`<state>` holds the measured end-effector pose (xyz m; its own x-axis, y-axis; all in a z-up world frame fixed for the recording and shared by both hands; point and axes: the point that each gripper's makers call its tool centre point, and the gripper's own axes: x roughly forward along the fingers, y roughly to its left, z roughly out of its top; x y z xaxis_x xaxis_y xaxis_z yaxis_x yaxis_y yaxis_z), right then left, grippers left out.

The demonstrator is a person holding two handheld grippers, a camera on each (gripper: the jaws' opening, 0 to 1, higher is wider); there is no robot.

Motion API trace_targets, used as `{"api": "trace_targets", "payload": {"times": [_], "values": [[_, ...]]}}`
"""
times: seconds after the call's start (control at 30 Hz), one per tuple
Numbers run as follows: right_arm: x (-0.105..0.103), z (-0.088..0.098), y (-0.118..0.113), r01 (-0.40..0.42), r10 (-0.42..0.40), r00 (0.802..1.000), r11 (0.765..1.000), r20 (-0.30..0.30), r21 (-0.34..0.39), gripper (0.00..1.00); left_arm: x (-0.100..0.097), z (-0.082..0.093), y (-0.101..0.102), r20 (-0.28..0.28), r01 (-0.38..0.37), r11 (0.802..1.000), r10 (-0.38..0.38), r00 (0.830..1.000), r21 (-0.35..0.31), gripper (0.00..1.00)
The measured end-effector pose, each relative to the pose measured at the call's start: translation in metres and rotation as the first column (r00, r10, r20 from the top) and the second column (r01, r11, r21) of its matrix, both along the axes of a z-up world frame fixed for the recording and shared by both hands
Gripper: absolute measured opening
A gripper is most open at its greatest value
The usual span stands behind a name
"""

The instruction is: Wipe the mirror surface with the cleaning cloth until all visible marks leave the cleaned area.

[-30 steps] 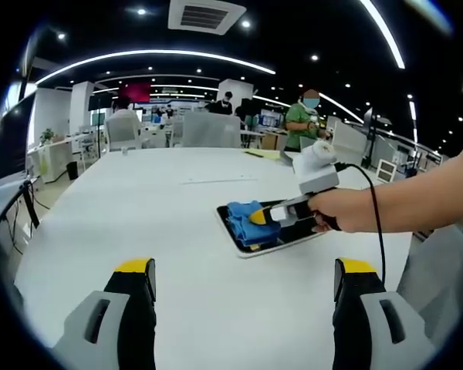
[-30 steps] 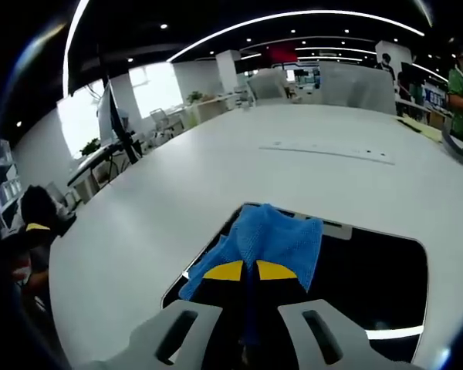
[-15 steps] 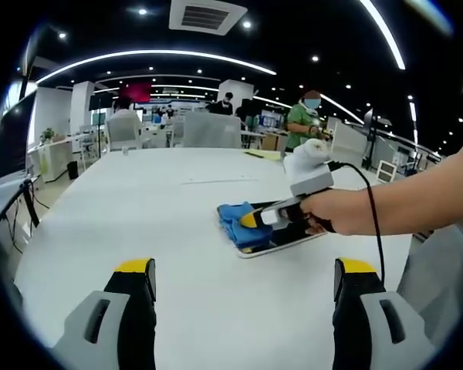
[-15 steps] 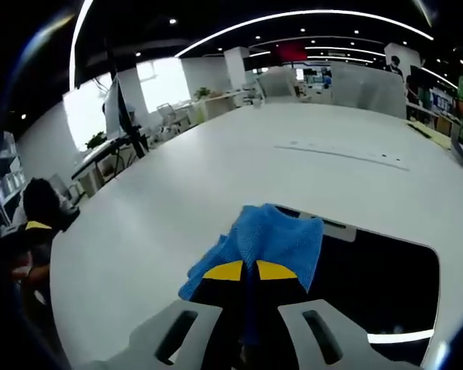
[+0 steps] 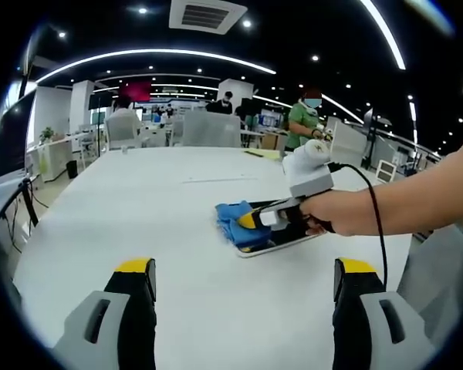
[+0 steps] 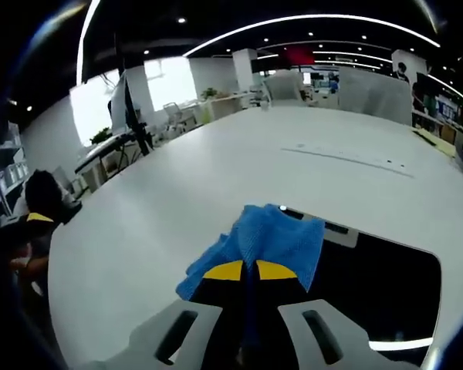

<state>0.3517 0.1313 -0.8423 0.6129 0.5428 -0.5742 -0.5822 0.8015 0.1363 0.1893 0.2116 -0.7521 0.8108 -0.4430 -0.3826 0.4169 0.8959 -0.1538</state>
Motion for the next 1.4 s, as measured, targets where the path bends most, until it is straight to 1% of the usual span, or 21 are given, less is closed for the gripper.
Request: {"api": "trace_targets", "payload": {"times": [0.17, 0.37, 1.4], "values": [[-0.001, -0.001, 0.0, -0.006, 0.006, 1.0, 1.0, -0.003, -0.005, 0.0, 0.001, 0.003, 0.001, 0.005, -0.003, 1.0, 0.003, 1.0, 0.001, 0.96], [-0.01, 0.0, 0.001, -0.019, 0.019, 1.0, 1.0, -0.006, 0.004, 0.0, 0.001, 0.002, 0.001, 0.007, -0.001, 1.0, 0.001, 1.0, 0.003, 0.96], [-0.039, 0.0, 0.005, -0.068, 0.068, 0.998, 0.998, -0.003, 0.007, 0.0, -0.002, 0.009, -0.002, 0.024, 0.006, 1.0, -0.006, 1.0, 0.009, 0.96]]}}
